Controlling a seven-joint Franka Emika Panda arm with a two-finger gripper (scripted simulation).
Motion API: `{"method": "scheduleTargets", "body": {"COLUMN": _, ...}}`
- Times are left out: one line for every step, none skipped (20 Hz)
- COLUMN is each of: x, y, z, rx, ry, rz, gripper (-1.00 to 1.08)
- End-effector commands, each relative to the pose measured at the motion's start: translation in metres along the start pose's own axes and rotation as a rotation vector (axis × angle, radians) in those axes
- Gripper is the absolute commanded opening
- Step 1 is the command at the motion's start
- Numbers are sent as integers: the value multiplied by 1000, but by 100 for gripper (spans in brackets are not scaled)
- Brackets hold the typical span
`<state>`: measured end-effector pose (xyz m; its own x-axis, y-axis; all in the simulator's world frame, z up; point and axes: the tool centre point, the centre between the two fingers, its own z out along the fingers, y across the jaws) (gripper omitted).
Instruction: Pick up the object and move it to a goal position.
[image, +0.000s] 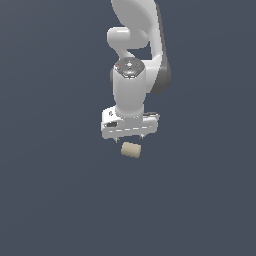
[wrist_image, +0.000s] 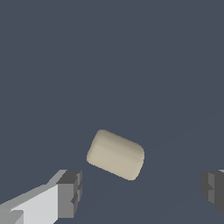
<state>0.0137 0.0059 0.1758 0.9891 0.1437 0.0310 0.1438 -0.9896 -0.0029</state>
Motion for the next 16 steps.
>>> {"method": "scheduleTargets", "body": {"x": -1, "y": 0, "z": 4, "rx": -2, "ry": -2, "rz": -44, "gripper": 100}}
{"method": "scheduleTargets", "body": {"x": -2, "y": 0, "z": 5, "rx": -2, "ry": -3, "rz": -64, "gripper": 100}}
{"method": "scheduleTargets", "body": {"x": -2, "y": 0, "z": 7, "rx": -3, "ry": -5, "rz": -86, "gripper": 100}}
{"method": "scheduleTargets", "body": {"x": -3, "y": 0, "z": 9, "rx": -4, "ry": -6, "rz": -110, "gripper": 100}}
{"method": "scheduleTargets", "body": {"x": -3, "y": 0, "z": 11, "rx": -5, "ry": -7, "rz": -135, "gripper": 100}}
{"method": "scheduleTargets", "body": {"x": -4, "y": 0, "z": 13, "rx": -5, "ry": -8, "rz": -161, "gripper": 100}}
{"method": "scheduleTargets", "body": {"x": -4, "y": 0, "z": 16, "rx": -6, "ry": -10, "rz": -189, "gripper": 100}}
{"method": "scheduleTargets", "body": {"x": -5, "y": 0, "z": 18, "rx": -6, "ry": -11, "rz": -218, "gripper": 100}}
{"method": "scheduleTargets", "body": {"x": -6, "y": -1, "z": 20, "rx": -7, "ry": -13, "rz": -247, "gripper": 100}}
{"method": "scheduleTargets", "body": {"x": -7, "y": -1, "z": 23, "rx": -7, "ry": -14, "rz": -277, "gripper": 100}}
{"method": "scheduleTargets", "body": {"x": -7, "y": -1, "z": 25, "rx": -7, "ry": -15, "rz": -306, "gripper": 100}}
{"method": "scheduleTargets", "body": {"x": -8, "y": -1, "z": 27, "rx": -8, "ry": -17, "rz": -336, "gripper": 100}}
{"method": "scheduleTargets", "body": {"x": -9, "y": -1, "z": 29, "rx": -8, "ry": -18, "rz": -365, "gripper": 100}}
{"method": "scheduleTargets", "body": {"x": -9, "y": -2, "z": 32, "rx": -8, "ry": -19, "rz": -395, "gripper": 100}}
{"method": "scheduleTargets", "body": {"x": -10, "y": -2, "z": 34, "rx": -8, "ry": -20, "rz": -424, "gripper": 100}}
{"method": "scheduleTargets", "body": {"x": -11, "y": -2, "z": 36, "rx": -7, "ry": -22, "rz": -454, "gripper": 100}}
